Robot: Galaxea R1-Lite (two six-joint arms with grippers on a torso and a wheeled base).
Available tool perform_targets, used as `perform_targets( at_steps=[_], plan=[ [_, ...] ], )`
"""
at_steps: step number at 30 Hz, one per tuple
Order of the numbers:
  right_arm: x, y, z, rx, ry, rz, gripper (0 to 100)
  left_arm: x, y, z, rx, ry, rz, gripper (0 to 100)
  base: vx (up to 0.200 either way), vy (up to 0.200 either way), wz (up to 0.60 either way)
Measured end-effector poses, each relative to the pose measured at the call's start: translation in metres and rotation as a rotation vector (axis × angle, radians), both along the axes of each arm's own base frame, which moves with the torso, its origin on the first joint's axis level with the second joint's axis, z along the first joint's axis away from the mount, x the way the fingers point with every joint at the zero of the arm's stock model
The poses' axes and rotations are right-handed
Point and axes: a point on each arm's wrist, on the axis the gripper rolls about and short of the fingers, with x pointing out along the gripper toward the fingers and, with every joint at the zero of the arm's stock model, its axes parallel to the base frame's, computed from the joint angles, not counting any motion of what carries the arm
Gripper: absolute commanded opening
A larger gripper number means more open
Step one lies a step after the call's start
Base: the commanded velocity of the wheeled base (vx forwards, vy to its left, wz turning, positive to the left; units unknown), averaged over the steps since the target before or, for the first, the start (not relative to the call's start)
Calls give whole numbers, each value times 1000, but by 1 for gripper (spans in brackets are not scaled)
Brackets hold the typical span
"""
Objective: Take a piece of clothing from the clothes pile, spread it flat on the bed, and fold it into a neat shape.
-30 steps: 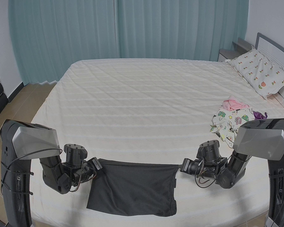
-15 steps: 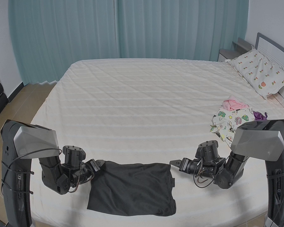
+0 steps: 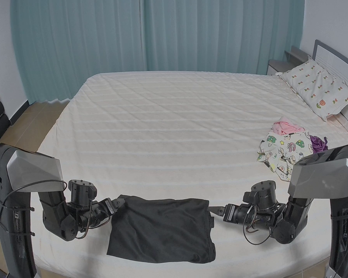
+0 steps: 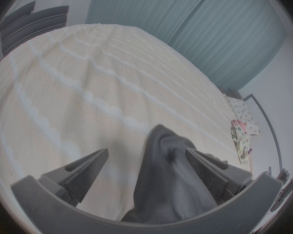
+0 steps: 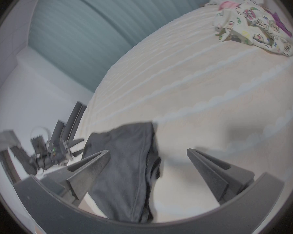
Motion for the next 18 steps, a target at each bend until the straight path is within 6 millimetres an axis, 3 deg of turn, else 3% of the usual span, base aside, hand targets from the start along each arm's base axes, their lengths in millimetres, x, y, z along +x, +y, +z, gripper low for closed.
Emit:
perform_targets(
  at_steps=[8,18],
  plan=[
    [-29,5,-11,-50,20,153,100,-7,8,-2,-34,37,-75,100,-25,0,0],
    [-36,16,-16,-21,65,261,100,-6,14,1,-52,29,-72,100,0,0,0]
  ],
)
